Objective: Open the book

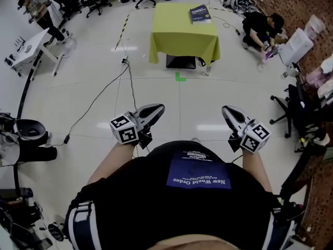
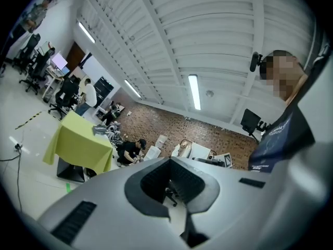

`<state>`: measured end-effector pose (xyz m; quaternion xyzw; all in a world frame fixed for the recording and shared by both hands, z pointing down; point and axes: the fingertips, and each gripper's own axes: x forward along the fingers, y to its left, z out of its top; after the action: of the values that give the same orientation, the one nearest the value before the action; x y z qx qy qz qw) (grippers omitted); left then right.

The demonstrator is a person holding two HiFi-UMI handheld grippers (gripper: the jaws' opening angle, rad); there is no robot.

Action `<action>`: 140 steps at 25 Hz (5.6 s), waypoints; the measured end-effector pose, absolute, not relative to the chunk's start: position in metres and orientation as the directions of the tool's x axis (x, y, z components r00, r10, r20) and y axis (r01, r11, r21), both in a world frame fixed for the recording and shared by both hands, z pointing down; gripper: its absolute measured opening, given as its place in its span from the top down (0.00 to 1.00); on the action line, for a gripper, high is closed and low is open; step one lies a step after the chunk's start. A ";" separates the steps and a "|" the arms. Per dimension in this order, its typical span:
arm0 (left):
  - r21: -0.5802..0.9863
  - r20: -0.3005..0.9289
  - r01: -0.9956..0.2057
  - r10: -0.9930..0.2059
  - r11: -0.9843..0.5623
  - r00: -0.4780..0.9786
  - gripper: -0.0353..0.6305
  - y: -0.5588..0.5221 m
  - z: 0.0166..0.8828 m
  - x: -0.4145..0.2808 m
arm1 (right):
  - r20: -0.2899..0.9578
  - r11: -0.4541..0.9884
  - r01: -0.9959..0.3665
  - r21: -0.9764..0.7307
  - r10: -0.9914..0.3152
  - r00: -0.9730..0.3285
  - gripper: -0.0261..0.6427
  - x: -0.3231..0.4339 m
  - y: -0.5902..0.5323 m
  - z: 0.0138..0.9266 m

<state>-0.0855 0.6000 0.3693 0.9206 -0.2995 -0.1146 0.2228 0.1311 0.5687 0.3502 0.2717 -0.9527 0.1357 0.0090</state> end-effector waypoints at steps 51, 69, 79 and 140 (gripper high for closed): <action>0.417 -0.080 -0.485 -0.563 -0.769 0.823 0.94 -0.005 0.354 -0.164 | 0.133 0.841 -0.506 -0.190 -0.489 -0.862 0.98 0.035 -0.035 0.342; 0.403 0.038 -0.731 -0.788 -0.550 0.614 0.94 -0.184 0.341 -0.080 | 0.120 0.974 -0.175 -0.147 -0.158 -0.980 0.98 0.074 -0.271 0.346; 0.410 0.019 -0.675 -0.734 -0.613 0.679 0.94 -0.234 0.358 -0.139 | 0.140 0.964 -0.214 -0.156 -0.192 -0.971 0.98 0.005 -0.304 0.355; -0.321 0.835 -0.101 -0.331 -0.942 0.440 0.47 -0.457 0.672 0.101 | 0.120 0.767 -0.569 -0.297 -0.561 -0.819 0.98 0.152 -0.474 0.469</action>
<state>0.1008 -0.4570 0.6722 0.8410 -0.1286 0.5133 -0.1122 0.1525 -0.4738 0.4690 0.3006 -0.9398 0.1620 0.0119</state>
